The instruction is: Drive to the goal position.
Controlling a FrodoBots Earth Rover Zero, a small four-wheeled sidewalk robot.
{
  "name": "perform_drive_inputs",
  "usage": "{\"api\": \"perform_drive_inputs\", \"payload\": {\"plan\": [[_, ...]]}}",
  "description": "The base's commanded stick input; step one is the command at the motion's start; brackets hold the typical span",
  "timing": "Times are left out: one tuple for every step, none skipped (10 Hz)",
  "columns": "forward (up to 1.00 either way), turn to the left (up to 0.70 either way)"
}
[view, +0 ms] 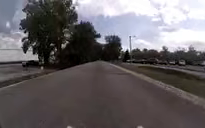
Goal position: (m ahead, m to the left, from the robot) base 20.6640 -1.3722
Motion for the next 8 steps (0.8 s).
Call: {"api": "perform_drive_inputs", "payload": {"plan": [[0.70, 0.00], [0.70, 0.00], [0.70, -0.35], [0.70, -0.25], [0.70, 0.00], [0.70, 0.00], [0.70, 0.00], [0.70, 0.00]]}}
